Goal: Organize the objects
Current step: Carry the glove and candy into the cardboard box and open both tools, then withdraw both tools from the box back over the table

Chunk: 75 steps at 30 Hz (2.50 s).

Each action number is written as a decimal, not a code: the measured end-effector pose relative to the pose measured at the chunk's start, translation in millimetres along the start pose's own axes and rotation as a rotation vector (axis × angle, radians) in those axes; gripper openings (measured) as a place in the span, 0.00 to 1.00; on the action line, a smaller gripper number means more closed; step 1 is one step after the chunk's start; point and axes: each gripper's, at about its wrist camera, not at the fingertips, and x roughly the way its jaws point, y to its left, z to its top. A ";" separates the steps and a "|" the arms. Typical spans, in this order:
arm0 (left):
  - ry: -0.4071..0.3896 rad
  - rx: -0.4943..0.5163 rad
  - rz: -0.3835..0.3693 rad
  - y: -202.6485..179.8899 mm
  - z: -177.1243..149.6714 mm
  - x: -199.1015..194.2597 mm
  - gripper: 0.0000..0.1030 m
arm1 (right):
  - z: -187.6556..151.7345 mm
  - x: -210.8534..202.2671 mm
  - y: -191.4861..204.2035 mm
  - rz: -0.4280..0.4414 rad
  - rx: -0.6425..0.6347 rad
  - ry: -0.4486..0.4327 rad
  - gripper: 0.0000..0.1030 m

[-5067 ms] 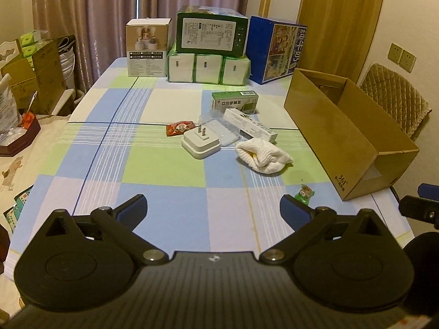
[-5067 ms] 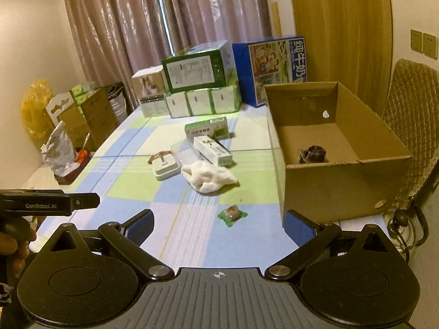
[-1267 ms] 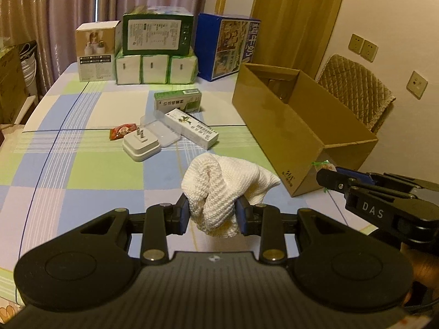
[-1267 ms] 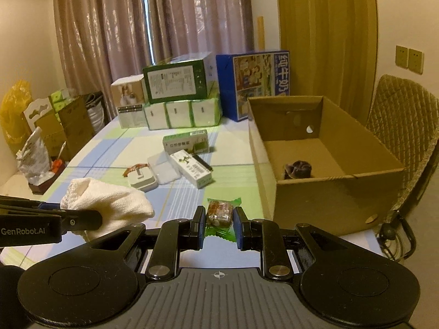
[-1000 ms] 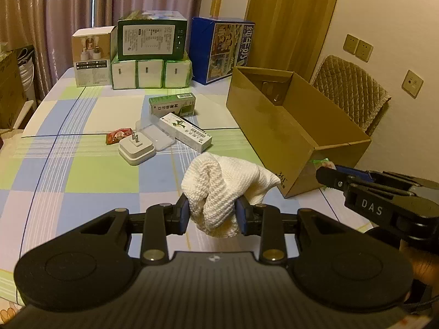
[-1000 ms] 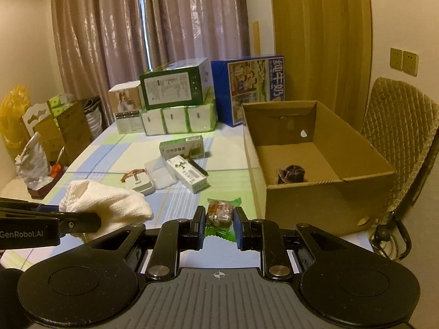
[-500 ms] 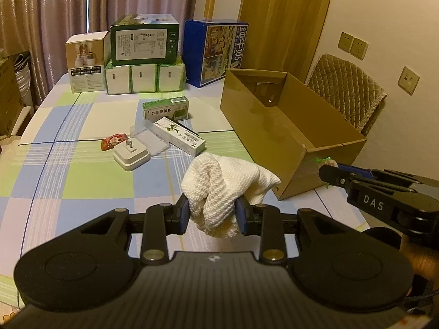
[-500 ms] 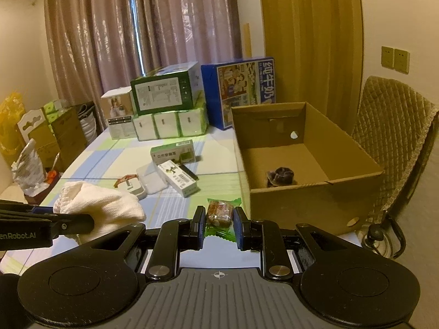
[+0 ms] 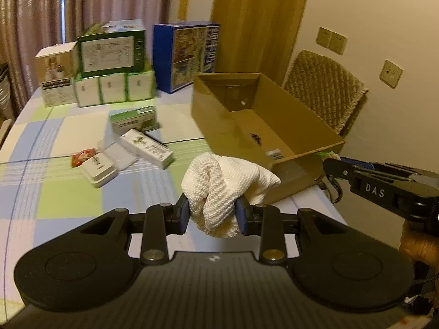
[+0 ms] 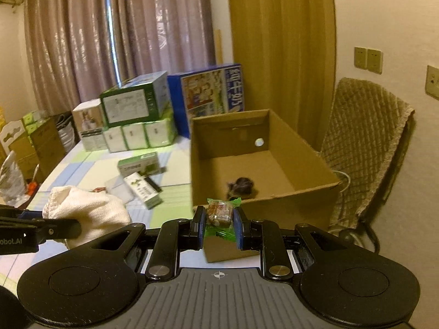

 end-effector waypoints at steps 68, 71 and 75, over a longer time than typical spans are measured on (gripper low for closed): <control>-0.005 0.046 -0.016 -48.5 88.9 115.7 0.45 | 75.5 100.1 -120.8 0.062 0.064 0.041 0.18; 0.002 0.031 -0.007 -40.7 84.4 113.4 0.46 | 79.6 104.8 -117.0 0.124 0.066 0.008 0.28; 0.013 0.026 0.006 -32.2 77.3 108.6 0.46 | 80.7 102.9 -120.1 0.134 0.117 -0.014 0.53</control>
